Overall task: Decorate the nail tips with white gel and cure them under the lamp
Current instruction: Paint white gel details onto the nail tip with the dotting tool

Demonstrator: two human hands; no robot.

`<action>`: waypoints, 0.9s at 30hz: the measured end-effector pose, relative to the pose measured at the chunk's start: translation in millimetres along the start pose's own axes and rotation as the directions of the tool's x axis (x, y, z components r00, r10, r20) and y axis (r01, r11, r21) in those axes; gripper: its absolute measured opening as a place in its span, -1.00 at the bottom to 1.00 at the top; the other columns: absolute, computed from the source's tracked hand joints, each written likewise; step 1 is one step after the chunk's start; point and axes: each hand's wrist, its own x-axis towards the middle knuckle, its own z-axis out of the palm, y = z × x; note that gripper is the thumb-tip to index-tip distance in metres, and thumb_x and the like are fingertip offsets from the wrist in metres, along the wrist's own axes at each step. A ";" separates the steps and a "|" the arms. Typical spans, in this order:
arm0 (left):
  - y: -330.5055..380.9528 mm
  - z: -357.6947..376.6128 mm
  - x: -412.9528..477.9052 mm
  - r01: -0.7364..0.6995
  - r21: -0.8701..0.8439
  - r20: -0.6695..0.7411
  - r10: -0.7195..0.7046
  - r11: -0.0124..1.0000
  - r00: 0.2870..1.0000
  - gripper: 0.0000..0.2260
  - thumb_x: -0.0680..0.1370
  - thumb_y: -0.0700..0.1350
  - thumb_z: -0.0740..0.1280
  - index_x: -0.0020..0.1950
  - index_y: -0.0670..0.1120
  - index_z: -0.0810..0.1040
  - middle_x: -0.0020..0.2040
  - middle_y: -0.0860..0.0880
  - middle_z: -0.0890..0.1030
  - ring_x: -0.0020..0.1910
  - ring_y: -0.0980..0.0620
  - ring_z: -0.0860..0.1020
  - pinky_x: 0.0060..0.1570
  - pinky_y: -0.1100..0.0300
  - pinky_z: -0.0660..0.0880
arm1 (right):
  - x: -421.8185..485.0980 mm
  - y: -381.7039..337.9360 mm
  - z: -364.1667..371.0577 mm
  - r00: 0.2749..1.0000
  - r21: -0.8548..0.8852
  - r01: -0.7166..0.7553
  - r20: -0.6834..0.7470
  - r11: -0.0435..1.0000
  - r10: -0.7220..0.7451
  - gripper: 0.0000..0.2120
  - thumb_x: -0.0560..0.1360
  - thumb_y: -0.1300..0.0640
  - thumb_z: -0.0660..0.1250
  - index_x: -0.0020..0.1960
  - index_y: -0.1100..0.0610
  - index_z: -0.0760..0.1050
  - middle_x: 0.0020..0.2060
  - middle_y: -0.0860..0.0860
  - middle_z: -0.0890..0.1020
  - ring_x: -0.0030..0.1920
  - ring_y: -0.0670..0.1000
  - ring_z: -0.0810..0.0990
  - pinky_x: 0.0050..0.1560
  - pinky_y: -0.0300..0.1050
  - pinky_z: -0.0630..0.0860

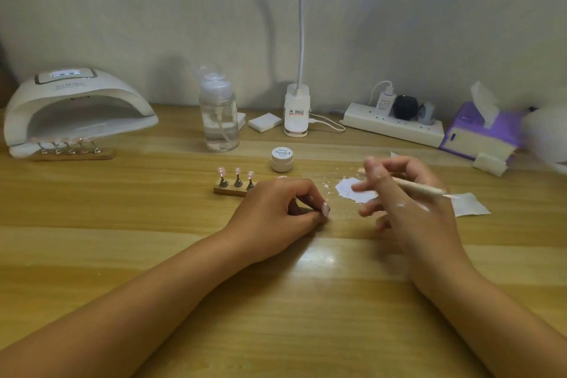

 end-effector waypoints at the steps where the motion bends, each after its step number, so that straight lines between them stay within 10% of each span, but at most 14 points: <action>1: -0.2 0.1 0.0 0.000 0.006 -0.004 0.000 1.000 1.000 -0.82 0.45 -0.12 0.48 -0.21 0.17 0.60 -0.22 0.35 0.61 -0.42 0.23 0.48 -0.33 0.42 0.32 | -3.7 -1.2 3.1 0.999 0.048 -0.037 0.019 0.998 0.036 -0.74 0.54 -0.05 0.37 -0.07 0.17 0.52 -0.39 0.00 0.66 -0.49 -0.08 0.56 -0.54 -0.29 0.44; 10: -2.8 0.3 0.4 -0.011 0.008 -0.005 0.011 1.000 1.000 -0.87 0.45 -0.09 0.47 -0.19 0.14 0.61 -0.24 0.37 0.59 -0.42 0.21 0.49 -0.35 0.40 0.31 | -7.6 4.2 10.0 0.982 0.175 -0.177 0.091 0.969 0.163 -0.82 0.49 0.25 0.42 -0.21 0.19 0.44 -0.41 0.13 0.68 -0.45 0.00 0.65 -0.43 -0.22 0.57; 27: -3.6 1.0 1.3 -0.015 0.037 -0.012 0.015 0.999 1.000 -0.88 0.46 -0.09 0.48 -0.19 0.13 0.61 -0.27 0.40 0.56 -0.39 0.20 0.51 -0.35 0.37 0.31 | -7.2 8.7 13.9 0.978 0.062 -0.147 0.156 0.987 0.136 -0.88 0.25 0.05 0.34 -0.44 -0.01 0.46 -0.44 0.12 0.68 -0.47 -0.02 0.63 -0.43 -0.23 0.56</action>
